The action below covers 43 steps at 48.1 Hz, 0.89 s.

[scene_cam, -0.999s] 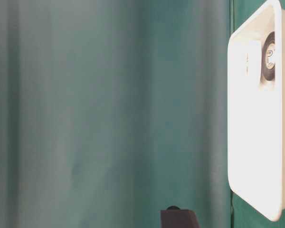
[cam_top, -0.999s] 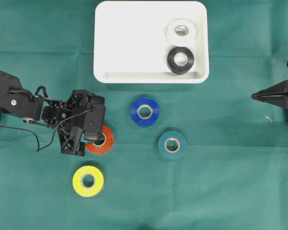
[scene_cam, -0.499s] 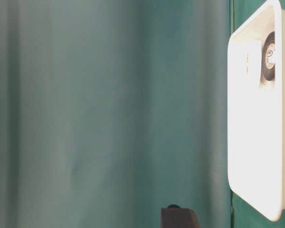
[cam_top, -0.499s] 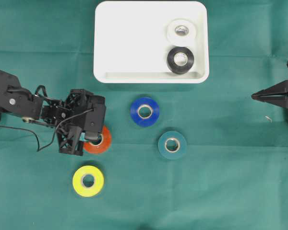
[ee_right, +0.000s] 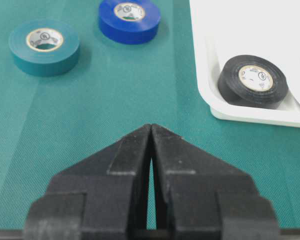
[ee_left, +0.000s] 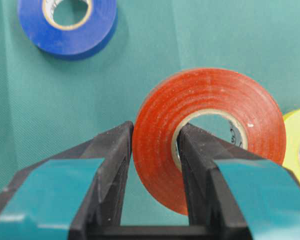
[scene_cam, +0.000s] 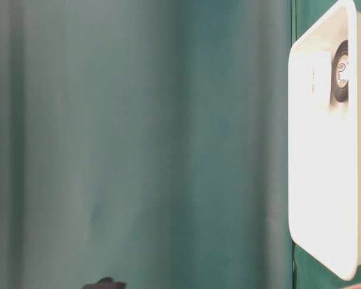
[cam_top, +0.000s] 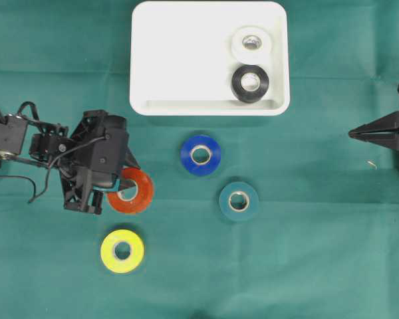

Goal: Put the tape into the white case with the left arm.
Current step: 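Lift the red roll and place it in the case's left side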

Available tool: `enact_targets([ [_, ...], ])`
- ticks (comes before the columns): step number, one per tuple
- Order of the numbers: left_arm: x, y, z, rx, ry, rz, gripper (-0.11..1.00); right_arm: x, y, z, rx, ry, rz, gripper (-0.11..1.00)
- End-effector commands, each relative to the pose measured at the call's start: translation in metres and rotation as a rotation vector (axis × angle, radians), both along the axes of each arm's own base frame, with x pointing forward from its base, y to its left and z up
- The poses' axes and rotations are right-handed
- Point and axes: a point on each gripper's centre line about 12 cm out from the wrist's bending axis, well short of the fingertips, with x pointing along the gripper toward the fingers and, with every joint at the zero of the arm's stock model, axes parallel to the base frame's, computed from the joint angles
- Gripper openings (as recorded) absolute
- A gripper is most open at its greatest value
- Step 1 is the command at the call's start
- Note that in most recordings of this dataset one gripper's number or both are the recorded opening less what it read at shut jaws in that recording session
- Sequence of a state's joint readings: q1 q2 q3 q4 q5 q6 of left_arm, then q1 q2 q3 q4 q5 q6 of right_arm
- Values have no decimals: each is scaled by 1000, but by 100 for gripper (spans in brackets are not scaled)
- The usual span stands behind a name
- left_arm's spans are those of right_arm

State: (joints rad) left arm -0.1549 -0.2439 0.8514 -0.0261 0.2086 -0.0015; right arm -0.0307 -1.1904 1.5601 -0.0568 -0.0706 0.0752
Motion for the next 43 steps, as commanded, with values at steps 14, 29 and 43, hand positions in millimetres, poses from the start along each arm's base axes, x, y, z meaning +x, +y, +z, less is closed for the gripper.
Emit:
enact_targets([
  [14, 12, 39, 5, 15, -20, 110, 28, 2, 0, 5, 0, -15, 0, -9],
  [29, 26, 100, 1, 139, -10, 163, 28, 2, 0, 5, 0, -14, -1, -9],
  [43, 40, 148, -3, 198, -3, 227, 28, 2, 0, 5, 0, -15, 0, -9],
])
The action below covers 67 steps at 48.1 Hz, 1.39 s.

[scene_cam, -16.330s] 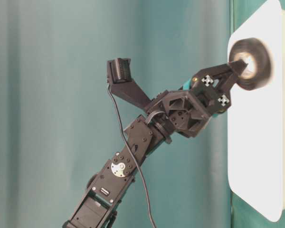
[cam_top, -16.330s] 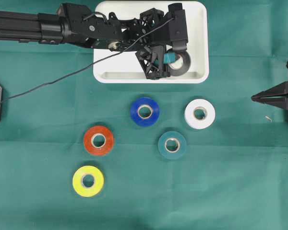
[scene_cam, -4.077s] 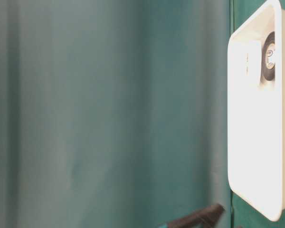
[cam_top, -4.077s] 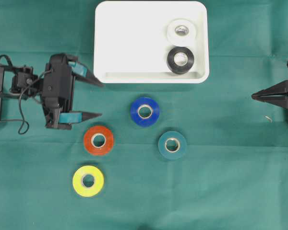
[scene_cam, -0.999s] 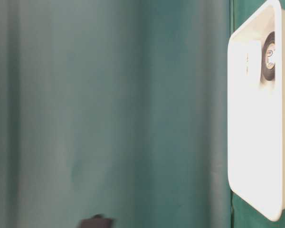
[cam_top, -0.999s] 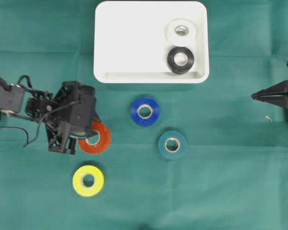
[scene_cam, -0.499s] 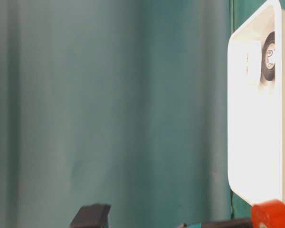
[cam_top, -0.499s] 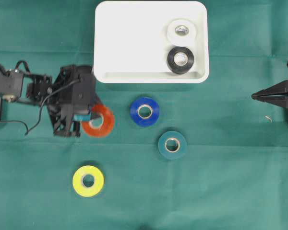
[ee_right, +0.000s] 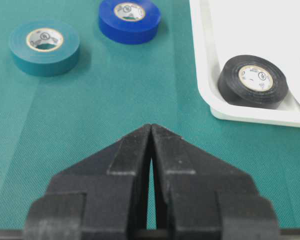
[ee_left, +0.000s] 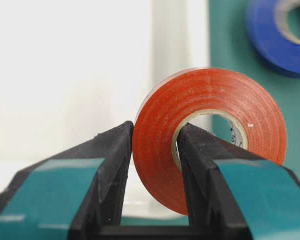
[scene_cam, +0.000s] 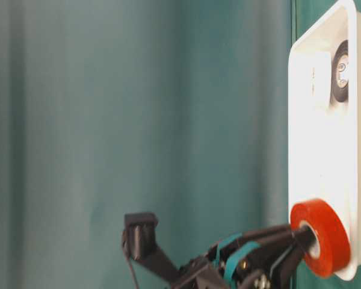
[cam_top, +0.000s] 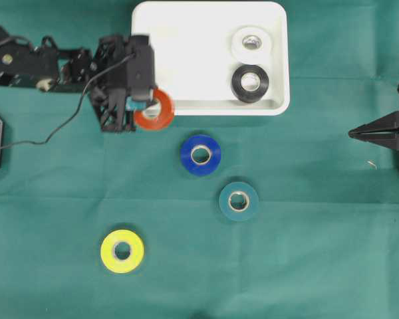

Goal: Put the tape into the white case with the left arm.
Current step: 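Lift the red roll and place it in the case's left side, then open the left gripper and retract it to the left edge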

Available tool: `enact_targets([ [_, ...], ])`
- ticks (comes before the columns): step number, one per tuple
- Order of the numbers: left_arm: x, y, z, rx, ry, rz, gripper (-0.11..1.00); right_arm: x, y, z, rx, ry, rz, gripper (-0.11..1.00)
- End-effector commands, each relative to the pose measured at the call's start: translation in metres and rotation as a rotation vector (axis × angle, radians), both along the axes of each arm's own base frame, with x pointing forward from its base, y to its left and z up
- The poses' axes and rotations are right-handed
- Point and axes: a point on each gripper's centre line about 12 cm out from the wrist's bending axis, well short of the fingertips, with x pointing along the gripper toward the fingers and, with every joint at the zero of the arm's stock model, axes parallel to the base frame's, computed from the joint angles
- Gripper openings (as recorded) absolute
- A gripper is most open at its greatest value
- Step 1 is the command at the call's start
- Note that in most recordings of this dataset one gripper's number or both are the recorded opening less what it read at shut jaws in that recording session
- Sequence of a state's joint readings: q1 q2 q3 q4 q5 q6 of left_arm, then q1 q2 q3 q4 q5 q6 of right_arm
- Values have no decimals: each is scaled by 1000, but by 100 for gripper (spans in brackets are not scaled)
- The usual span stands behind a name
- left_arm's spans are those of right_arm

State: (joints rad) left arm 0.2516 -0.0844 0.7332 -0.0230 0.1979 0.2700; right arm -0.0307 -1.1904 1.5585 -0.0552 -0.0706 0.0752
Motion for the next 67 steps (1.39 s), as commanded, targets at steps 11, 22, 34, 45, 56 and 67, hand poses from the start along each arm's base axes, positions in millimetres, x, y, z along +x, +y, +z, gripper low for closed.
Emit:
enact_targets([
  [11, 15, 49, 1, 49, -20, 70, 28, 2, 0, 4, -2, -14, -1, -9],
  [22, 17, 63, -2, 71, -12, 79, 28, 2, 0, 4, -2, -12, 1, -9],
  [34, 15, 62, -5, 68, -2, 79, 28, 2, 0, 4, -2, -12, 1, -9],
  [45, 11, 59, -10, 59, 11, 78, 37, 2, 0, 6, -2, -17, 1, -9],
  [56, 6, 57, -13, 54, 18, 80, 97, 2, 0, 4, -2, -12, 1, -9],
  [67, 4, 54, -7, 56, 4, 79, 99, 2, 0, 4, -2, -12, -1, -9],
])
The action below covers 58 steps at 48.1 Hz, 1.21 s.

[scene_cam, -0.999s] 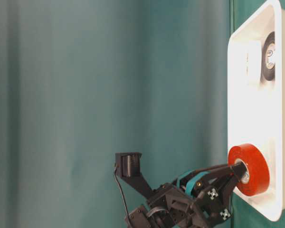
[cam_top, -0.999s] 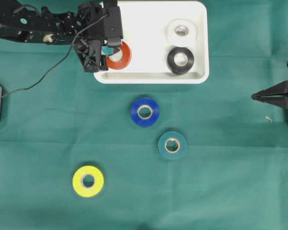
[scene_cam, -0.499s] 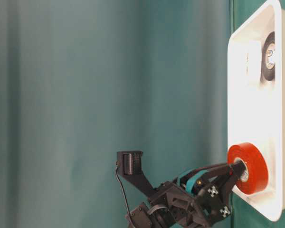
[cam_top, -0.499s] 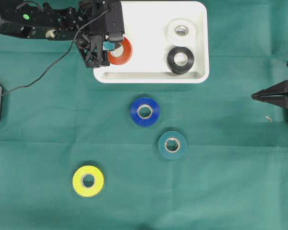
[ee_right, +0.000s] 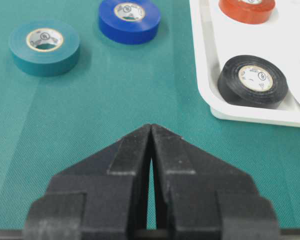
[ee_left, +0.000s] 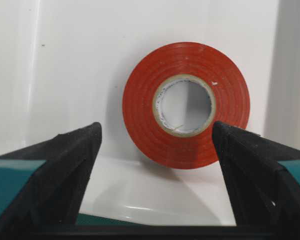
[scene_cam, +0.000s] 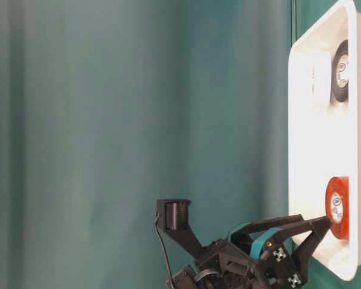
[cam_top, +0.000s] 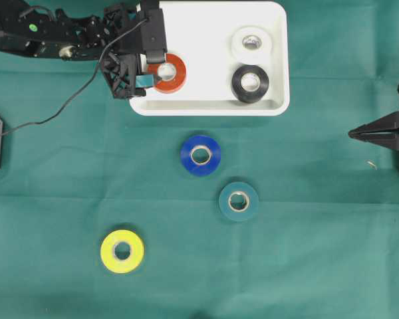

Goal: Put the tape into the white case with the left arm.
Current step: 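Open the left gripper and retract it to the left edge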

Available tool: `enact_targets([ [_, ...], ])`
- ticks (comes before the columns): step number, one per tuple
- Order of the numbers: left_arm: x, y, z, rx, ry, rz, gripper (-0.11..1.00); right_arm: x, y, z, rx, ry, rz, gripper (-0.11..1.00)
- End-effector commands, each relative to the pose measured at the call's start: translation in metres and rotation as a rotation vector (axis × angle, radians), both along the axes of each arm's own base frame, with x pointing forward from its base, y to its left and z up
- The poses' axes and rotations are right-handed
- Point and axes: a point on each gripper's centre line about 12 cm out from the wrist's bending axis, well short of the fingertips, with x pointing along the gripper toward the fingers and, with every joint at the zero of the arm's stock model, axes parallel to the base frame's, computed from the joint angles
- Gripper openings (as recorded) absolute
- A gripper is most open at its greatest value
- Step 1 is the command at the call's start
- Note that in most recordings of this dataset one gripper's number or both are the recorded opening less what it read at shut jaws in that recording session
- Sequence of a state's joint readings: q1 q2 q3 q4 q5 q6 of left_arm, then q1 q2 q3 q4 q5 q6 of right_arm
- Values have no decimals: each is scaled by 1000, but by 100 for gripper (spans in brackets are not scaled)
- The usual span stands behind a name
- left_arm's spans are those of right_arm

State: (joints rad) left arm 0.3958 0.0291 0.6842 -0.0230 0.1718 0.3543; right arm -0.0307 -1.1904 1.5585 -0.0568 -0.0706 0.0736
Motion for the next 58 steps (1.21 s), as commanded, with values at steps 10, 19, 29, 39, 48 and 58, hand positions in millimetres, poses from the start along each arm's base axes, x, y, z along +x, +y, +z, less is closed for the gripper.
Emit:
enact_targets([
  [10, 2, -28, 32, 22, -97, -57, 99, 2, 0, 6, 1, -17, 0, -9],
  [19, -11, -57, 42, 31, -166, -116, 99, 2, 0, 4, 1, -12, 0, -9],
  [29, -36, -79, 54, 16, -284, -123, 100, 2, 0, 4, 1, -14, 0, -9],
  [39, -66, -94, 59, -26, -361, -104, 100, 2, 0, 4, 1, -14, -1, -9],
  [48, -82, -114, 66, -80, -416, -126, 100, 2, 0, 4, 0, -12, 1, -9],
  [58, -97, -137, 77, -121, -475, -191, 100, 2, 0, 4, 0, -12, -1, -9],
])
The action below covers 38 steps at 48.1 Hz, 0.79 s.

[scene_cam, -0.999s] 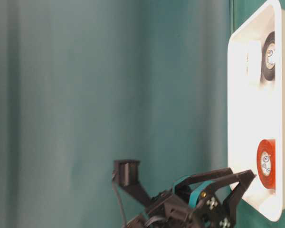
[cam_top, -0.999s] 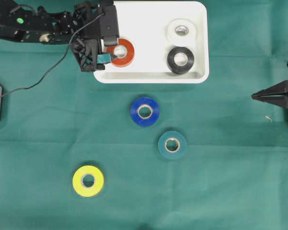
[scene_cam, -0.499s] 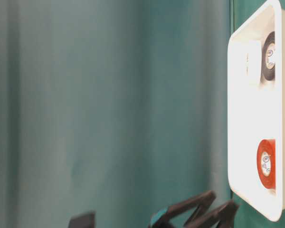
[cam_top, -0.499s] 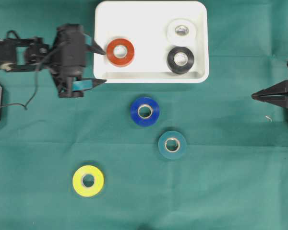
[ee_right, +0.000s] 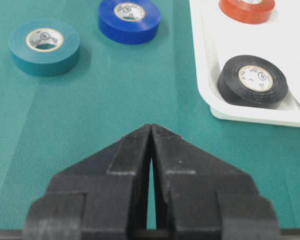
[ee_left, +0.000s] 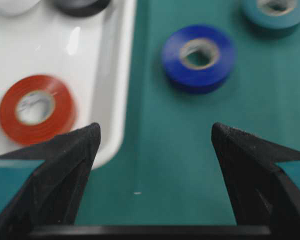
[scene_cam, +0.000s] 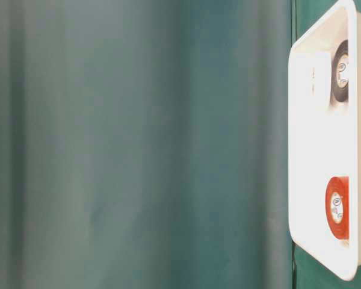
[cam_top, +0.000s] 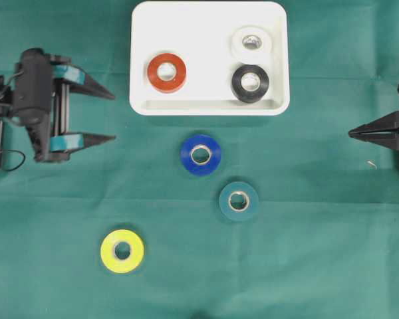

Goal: Put the tape into the white case with the left arm.
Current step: 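Open the left gripper and retract it to the left edge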

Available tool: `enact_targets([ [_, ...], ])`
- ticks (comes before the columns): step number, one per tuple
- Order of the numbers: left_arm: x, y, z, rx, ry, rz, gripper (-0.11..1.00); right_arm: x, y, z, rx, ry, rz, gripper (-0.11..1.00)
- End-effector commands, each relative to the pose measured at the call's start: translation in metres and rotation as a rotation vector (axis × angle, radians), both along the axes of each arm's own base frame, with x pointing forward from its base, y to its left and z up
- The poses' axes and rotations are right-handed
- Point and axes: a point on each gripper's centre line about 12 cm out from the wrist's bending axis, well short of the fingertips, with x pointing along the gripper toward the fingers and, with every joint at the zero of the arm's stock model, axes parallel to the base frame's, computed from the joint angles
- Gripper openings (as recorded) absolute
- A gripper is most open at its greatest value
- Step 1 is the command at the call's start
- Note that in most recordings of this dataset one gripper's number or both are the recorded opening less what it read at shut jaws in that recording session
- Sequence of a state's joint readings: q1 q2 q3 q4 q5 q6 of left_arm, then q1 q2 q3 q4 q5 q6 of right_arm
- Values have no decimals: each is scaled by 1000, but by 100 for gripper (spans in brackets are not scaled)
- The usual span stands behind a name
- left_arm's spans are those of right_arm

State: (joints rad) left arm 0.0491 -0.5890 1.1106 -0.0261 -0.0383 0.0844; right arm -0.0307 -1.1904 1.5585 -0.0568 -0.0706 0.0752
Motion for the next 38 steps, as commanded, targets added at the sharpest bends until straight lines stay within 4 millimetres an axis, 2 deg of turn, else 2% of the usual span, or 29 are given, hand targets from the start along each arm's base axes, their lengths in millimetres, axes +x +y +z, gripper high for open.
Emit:
enact_targets([
  [1, -4, -9, 10, -2, -48, -33, 100, 2, 0, 4, -2, -14, 0, -9],
  [7, -18, -16, 12, -6, -81, -64, 100, 2, 0, 4, 0, -12, 0, -9],
  [24, -54, -16, 11, -19, -171, -61, 100, 2, 0, 4, -2, -14, 1, -9],
  [38, -55, -16, 9, -19, -168, -61, 99, 2, 0, 4, -2, -14, -2, -9],
])
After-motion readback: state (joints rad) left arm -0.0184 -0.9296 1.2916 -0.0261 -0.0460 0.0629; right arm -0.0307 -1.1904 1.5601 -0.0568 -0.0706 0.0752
